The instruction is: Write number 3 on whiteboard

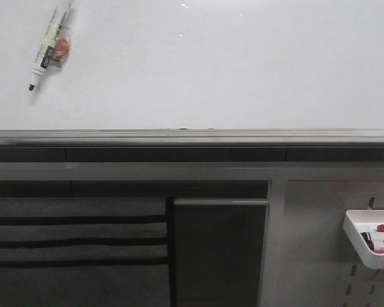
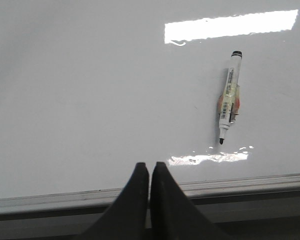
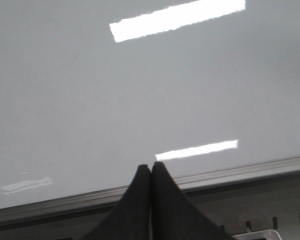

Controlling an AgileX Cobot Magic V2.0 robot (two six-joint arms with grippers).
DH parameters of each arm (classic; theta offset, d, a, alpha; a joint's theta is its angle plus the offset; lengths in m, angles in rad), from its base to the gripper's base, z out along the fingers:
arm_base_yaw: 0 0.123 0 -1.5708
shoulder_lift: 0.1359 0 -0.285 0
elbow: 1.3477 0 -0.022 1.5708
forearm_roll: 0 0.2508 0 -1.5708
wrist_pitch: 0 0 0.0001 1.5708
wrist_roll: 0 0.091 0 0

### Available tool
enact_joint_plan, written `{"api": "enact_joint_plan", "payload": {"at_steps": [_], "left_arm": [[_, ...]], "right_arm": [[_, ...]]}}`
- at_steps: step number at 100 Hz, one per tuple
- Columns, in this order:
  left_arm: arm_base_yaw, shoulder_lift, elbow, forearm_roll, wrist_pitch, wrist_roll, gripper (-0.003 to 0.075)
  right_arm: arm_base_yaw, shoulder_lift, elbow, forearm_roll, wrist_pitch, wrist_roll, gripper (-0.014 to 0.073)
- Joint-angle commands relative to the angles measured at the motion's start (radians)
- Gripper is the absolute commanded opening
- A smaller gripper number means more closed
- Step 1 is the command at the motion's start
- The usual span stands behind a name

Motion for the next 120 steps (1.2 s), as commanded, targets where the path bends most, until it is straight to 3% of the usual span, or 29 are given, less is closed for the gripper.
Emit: {"api": "enact_joint_plan", "payload": {"at_steps": [1, 69, 87, 120], "left_arm": [[0.001, -0.030, 0.003, -0.003, -0.073, -0.009, -0.0018], [0.001, -0.030, 0.003, -0.003, -0.073, -0.009, -0.0018], [0.001, -0.030, 0.003, -0.003, -0.073, -0.009, -0.0018], [0.001, -0.030, 0.003, -0.003, -0.073, -0.009, -0.0018]], "right_arm": [[0.001, -0.020, 0.021, -0.007, -0.086, -0.002, -0.0074], [0.001, -0.020, 0.021, -0.007, -0.086, -0.002, -0.0074], [0.001, -0.020, 0.021, -0.136, -0.050, -0.023, -0.0074], [0.001, -0.020, 0.021, -0.136, -0.048, -0.023, -0.0074]]}}
